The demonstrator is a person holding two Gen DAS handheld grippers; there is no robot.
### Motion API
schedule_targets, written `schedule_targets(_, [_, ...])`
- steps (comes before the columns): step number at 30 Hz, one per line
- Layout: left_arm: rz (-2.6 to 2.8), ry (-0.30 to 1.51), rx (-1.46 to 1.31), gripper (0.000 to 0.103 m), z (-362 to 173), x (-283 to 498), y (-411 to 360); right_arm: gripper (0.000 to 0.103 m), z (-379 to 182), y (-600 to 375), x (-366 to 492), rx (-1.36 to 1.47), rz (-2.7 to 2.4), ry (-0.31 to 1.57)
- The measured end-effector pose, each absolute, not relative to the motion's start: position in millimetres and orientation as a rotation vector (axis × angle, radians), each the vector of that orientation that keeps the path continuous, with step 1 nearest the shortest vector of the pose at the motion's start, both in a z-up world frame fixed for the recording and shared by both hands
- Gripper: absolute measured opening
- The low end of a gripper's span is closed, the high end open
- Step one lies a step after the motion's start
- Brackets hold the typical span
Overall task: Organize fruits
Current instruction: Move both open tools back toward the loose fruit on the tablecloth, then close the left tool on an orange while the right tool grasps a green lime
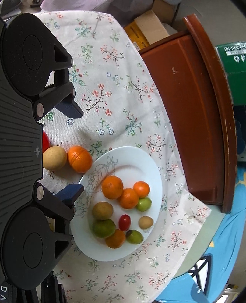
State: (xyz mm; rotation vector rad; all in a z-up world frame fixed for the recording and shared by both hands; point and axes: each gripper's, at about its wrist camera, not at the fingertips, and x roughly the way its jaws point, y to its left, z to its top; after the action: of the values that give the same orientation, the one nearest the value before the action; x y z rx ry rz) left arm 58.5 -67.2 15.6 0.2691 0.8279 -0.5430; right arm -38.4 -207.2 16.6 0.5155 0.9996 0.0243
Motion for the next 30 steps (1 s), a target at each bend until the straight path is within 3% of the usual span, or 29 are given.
schedule_targets(3, [-0.555, 0.848, 0.247, 0.062, 15, 62, -63, 0.023, 16, -208, -38, 0.521, 0.027, 0.998])
schedule_targets(16, [-0.589, 0.850, 0.293, 0.058, 4, 64, -67, 0.023, 16, -208, -38, 0.522, 0.029, 0.992])
schedule_targets(22, [-0.611, 0.820, 0.293, 0.031, 3, 60, -71, 0.023, 15, -208, -38, 0.526, 0.033, 0.988])
schedule_targets(30, [-0.590, 0.810, 0.264, 0.029, 13, 51, -67, 0.023, 18, -211, -36, 0.530, 0.030, 0.966])
